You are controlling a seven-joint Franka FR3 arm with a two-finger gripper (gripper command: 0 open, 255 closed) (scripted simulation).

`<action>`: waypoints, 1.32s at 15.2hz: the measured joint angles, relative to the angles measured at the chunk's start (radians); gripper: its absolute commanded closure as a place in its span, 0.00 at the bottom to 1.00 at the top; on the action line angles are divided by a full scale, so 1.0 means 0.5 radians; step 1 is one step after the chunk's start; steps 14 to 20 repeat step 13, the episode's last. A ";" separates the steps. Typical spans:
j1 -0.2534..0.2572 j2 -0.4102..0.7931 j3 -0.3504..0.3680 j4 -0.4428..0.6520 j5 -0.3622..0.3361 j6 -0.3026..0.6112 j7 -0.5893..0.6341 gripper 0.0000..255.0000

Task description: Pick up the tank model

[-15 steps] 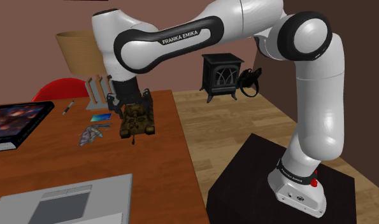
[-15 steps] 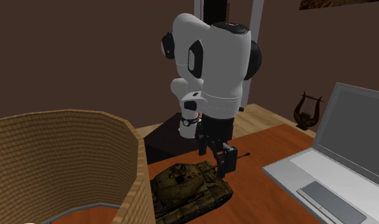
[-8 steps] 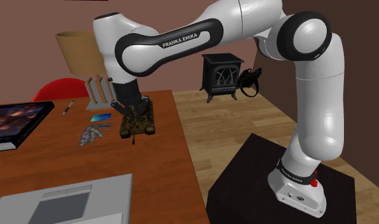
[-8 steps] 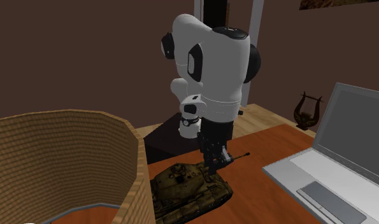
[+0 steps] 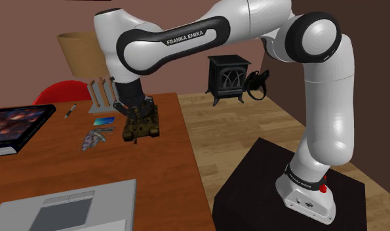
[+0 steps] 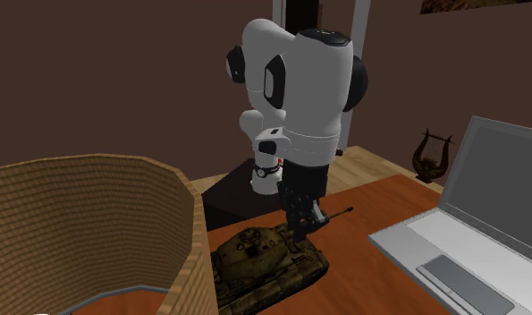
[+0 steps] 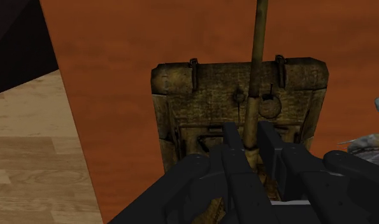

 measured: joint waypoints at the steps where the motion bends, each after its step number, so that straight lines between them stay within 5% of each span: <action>1: 0.003 -0.001 0.001 0.025 0.002 -0.026 -0.002 1.00; 12: 0.047 0.015 0.009 0.346 0.004 -0.329 -0.034 1.00; 20: 0.049 0.016 0.009 0.359 0.003 -0.341 -0.035 1.00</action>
